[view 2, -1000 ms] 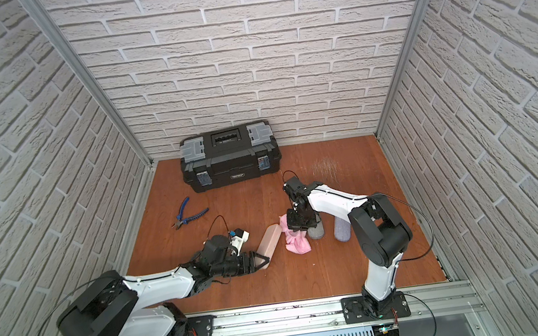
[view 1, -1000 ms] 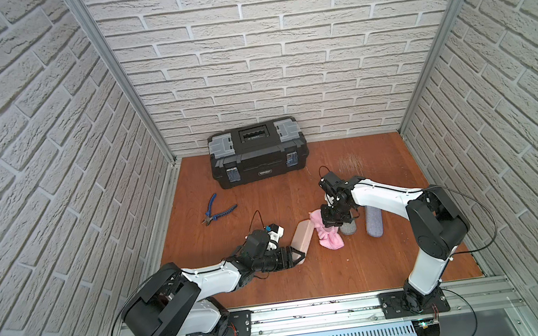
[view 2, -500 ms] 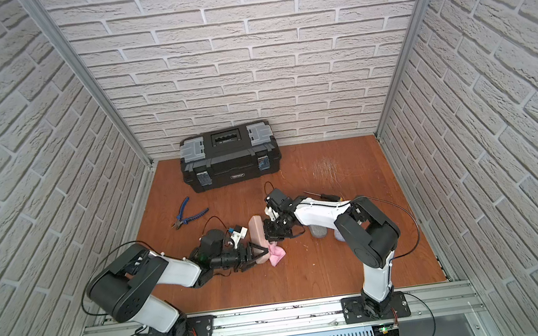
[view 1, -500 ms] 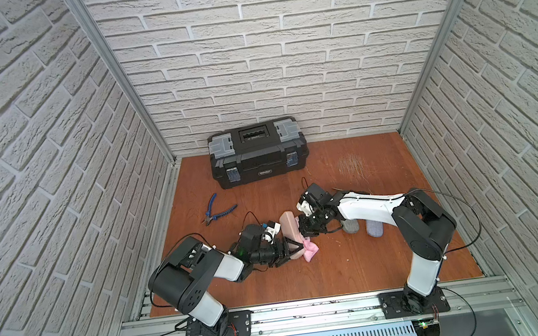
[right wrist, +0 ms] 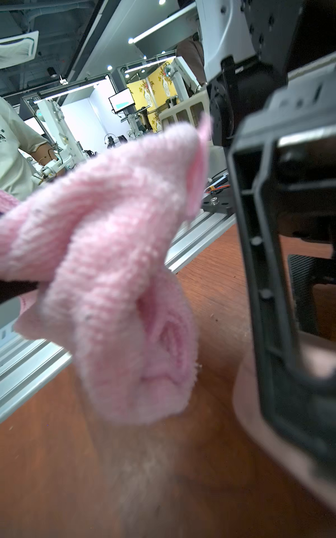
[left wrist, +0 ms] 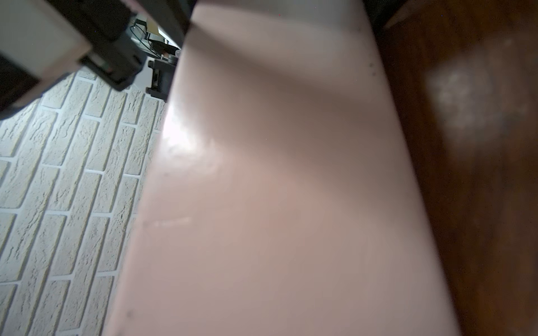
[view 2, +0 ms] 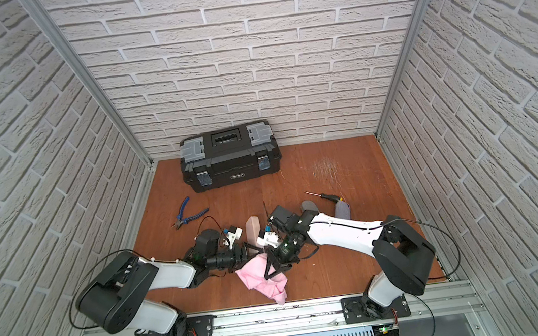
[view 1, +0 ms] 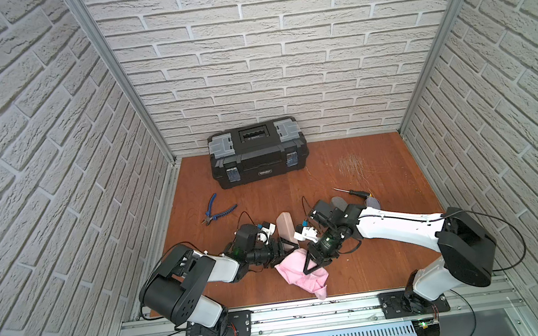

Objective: Wipe the eyeglass case
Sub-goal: Wipe the dirt from the eyeglass case.

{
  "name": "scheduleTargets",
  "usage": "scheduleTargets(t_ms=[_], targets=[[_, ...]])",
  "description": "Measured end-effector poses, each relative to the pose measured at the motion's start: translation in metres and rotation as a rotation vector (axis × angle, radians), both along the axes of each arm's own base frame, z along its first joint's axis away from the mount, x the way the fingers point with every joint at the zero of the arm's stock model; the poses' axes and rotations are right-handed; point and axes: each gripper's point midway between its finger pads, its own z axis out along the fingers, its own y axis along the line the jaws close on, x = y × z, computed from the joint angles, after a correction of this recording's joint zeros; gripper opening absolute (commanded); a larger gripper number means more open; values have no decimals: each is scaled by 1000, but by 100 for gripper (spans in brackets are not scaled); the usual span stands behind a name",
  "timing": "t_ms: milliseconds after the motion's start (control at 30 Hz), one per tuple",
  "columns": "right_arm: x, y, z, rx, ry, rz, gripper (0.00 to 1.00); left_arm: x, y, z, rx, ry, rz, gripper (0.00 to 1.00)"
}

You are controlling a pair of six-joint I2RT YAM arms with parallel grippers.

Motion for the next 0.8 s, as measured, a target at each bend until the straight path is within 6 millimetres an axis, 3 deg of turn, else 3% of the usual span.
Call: scheduleTargets(t_ms=[167, 233, 367, 433, 500, 567, 633, 700, 800], targets=[[76, -68, -6, -270, -129, -244, 2, -6, 4, 0, 31, -11, -16, 15], [106, -82, 2, -356, -212, -308, 2, -9, 4, 0, 44, -17, -32, 15], [166, -68, 15, -411, -336, -374, 2, -18, -2, 1, 58, -28, -77, 15], [194, -53, 1, -434, -356, -383, 2, -19, -6, 3, 59, -37, -94, 15], [206, -40, -22, -447, -346, -372, 2, -18, -8, 5, 60, -50, -102, 15], [199, -31, -48, -453, -308, -345, 2, -16, -9, 6, 65, -61, -100, 15], [173, -22, -65, -434, -242, -306, 2, -12, -9, 6, 74, -75, -92, 15], [144, -9, -72, -382, -176, -265, 2, -7, -8, 6, 84, -84, -79, 15], [98, 6, -67, -286, -93, -207, 2, -1, -2, 0, 116, -77, -44, 15]])
